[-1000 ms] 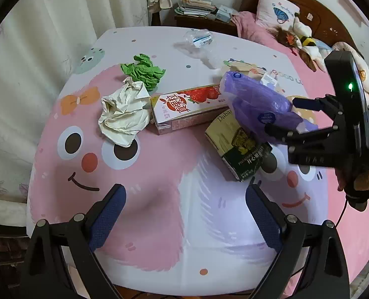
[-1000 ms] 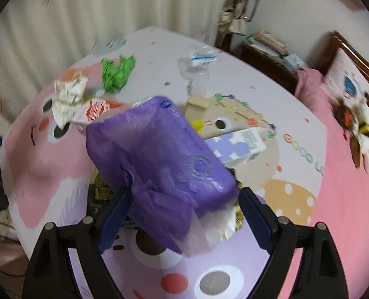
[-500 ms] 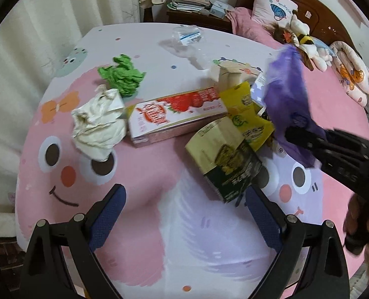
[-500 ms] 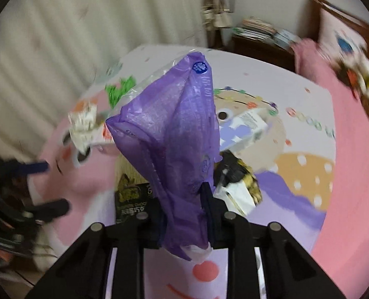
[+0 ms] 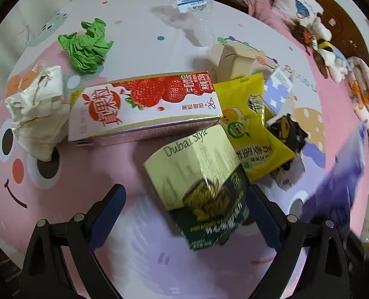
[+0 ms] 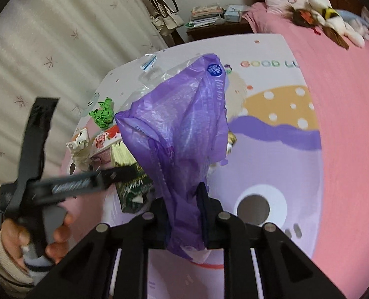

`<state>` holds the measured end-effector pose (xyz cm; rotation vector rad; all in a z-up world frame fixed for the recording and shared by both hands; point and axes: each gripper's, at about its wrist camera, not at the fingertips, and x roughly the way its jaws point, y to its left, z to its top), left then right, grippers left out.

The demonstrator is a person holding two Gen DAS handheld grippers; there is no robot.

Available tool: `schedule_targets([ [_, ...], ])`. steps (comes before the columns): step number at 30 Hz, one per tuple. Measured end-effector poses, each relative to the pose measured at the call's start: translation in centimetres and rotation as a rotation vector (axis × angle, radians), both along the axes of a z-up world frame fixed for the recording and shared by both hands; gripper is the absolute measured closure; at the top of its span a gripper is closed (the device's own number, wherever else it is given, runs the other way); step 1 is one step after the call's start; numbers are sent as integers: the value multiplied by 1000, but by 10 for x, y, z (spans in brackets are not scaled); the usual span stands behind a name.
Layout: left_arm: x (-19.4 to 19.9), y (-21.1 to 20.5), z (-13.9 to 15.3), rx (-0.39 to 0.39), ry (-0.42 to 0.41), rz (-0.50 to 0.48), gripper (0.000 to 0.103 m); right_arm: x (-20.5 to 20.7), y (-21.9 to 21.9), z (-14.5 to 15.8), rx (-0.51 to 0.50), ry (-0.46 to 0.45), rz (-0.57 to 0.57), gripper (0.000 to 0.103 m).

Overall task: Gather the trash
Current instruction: 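Grasp the purple plastic bag with the right gripper while the left approaches the Dubai box, then carry the purple bag and Dubai box over the blue bin and open both grippers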

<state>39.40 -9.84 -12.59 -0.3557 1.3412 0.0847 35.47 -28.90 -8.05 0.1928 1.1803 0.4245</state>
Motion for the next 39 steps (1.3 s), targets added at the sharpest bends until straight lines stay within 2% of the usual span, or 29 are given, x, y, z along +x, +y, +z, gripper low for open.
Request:
schedule_targets([
  [6, 13, -9, -19, -15, 29, 42, 8, -11, -8, -6, 6, 24, -7, 86],
  [8, 16, -11, -21, -38, 17, 48, 14, -13, -10, -9, 11, 33, -14, 86],
  [9, 17, -13, -21, -55, 11, 43, 21, -15, -11, -10, 11, 37, -16, 86],
  [13, 17, -22, -17, -55, -22, -5, 29, -19, -12, -11, 13, 43, -17, 86],
  [22, -16, -19, 5, -30, -74, -101, 33, -32, -3, -8, 19, 41, -4, 86],
  [31, -90, 14, 53, 12, -148, -223, 34, -61, 22, 1, 37, 34, 23, 86],
  [39, -180, 61, 89, 55, -199, -299, 39, -125, 69, 10, 38, 27, 51, 86],
])
